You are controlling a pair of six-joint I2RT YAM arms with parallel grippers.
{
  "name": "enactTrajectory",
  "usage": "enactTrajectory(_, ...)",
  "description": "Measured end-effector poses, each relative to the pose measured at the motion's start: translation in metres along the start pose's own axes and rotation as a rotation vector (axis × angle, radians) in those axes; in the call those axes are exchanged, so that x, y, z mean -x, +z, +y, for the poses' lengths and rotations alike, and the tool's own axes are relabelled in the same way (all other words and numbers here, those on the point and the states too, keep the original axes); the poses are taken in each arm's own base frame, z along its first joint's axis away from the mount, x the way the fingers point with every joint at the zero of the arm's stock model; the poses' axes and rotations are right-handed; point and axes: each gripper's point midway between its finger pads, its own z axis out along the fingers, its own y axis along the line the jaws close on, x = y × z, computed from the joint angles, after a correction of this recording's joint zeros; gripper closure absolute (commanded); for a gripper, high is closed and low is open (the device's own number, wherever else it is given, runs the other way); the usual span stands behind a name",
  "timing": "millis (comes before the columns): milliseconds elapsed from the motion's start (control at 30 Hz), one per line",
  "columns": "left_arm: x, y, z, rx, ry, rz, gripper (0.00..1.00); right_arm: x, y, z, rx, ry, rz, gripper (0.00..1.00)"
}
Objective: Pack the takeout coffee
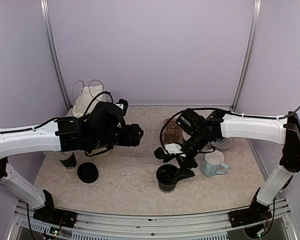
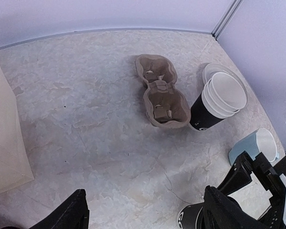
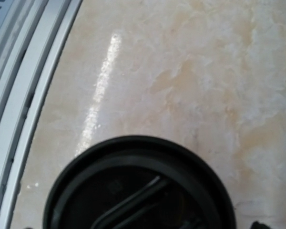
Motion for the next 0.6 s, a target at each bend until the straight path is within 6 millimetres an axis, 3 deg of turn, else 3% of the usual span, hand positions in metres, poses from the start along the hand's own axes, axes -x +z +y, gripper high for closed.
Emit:
enactTrajectory(133,-0.004,0.002,0.004,0.008,-0.007,0.01,0.19,0.0,0.003,0.003,0.005,-0.008,0.012,0.05)
enactTrajectory(333,-0.008,0.003,0.006,0.011,-0.008,0.019,0.2,-0.001,0.01,0.004,0.018,-0.001,0.028,0.21)
enactTrajectory(600,-0.008,-0.001,0.008,0.008,-0.015,0.014,0.2,0.009,0.013,-0.017,-0.018,0.017,0.034,0.25)
